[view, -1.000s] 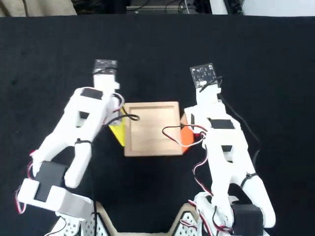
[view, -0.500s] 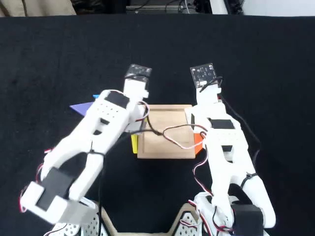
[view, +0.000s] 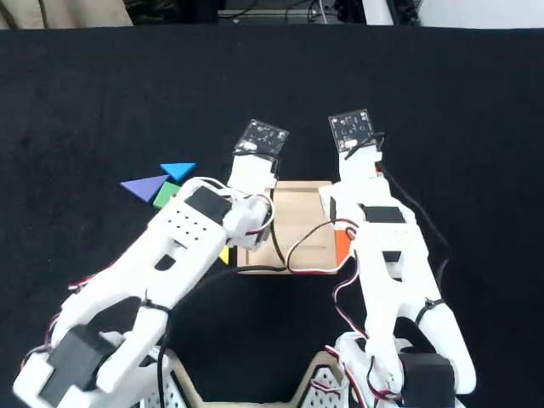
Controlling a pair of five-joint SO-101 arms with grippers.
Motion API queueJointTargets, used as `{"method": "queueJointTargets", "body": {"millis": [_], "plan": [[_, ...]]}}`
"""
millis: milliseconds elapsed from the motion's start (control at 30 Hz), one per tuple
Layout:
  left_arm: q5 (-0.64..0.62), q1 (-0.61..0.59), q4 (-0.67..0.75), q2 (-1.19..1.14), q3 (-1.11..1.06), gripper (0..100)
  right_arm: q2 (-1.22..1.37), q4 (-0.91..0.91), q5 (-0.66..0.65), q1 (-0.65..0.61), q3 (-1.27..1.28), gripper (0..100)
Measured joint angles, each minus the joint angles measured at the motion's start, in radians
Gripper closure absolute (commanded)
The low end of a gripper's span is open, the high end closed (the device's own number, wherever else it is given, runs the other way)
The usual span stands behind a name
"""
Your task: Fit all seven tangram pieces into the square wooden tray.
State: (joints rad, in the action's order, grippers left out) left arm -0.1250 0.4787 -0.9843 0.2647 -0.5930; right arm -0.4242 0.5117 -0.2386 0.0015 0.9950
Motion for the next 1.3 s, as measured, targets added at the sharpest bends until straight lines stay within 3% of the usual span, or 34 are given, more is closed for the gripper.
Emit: {"method": "queueJointTargets", "body": {"millis": [133,300,567,900,1300], "plan": [[0.000,-0.160,-0.101,0.092,0.000,85,0.000,-0.035,0.000,0.000,0.018,98.6],[0.040,-0.368,-0.081,0.121,-0.089,69,0.000,-0.095,0.000,0.000,0.043,98.6],[0.051,-0.385,0.112,0.026,-0.195,68,0.000,-0.101,0.000,0.000,0.046,98.6],[0.014,-0.384,0.064,-0.327,0.023,68,0.000,-0.107,0.000,0.000,0.063,98.6],[-0.021,-0.370,0.060,-0.361,0.069,68,0.000,-0.107,0.000,-0.048,0.074,98.6]]}}
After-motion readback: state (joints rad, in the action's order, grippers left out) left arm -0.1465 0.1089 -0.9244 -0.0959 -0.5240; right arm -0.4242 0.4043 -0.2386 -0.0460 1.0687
